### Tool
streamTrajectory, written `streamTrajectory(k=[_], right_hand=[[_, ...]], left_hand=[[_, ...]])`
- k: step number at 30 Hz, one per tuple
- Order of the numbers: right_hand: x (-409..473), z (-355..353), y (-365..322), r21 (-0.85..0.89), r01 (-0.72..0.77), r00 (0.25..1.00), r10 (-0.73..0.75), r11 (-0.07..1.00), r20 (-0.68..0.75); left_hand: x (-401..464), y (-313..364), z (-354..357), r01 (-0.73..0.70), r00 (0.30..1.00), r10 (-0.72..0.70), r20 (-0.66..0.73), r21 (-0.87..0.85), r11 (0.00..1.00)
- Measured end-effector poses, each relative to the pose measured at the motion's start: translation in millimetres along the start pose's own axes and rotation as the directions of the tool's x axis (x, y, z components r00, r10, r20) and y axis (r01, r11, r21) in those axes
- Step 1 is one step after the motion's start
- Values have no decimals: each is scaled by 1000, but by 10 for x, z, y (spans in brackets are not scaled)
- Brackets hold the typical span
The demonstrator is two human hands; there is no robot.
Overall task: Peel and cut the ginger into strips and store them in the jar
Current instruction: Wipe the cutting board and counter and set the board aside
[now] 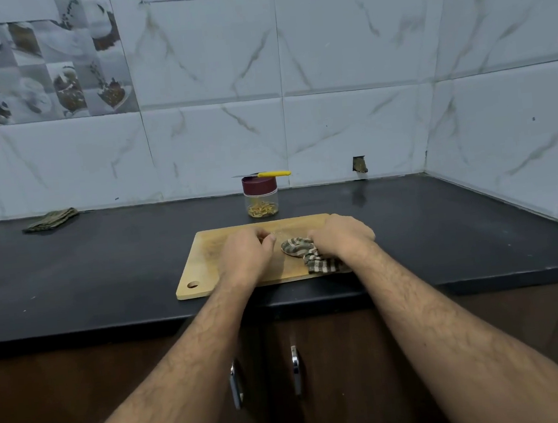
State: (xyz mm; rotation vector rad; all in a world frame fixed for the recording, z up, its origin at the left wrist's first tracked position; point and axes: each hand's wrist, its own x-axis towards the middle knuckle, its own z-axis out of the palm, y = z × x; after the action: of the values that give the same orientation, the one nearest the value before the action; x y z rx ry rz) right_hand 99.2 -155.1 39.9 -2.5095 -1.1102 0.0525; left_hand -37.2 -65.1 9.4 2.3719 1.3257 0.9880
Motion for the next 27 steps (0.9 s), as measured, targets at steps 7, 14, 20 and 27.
streamTrajectory(k=[7,14,20,27], right_hand=[[-38,-211,35,22,92,991,-94,995,97],[-44,124,-121,-223,92,996,-88,971,29],[31,185,-52,-198,125,989,-137,972,-51],[265,0,39,55,139,986,-132,989,-106]], left_hand=[[84,-113,-102,27,999,-27,22,-24,999],[150,-147,-42,-52,993,50,110,13,999],[192,-139,-17,-78,986,73,150,33,996],[306,-268,-54,-70,986,68,154,11,997]])
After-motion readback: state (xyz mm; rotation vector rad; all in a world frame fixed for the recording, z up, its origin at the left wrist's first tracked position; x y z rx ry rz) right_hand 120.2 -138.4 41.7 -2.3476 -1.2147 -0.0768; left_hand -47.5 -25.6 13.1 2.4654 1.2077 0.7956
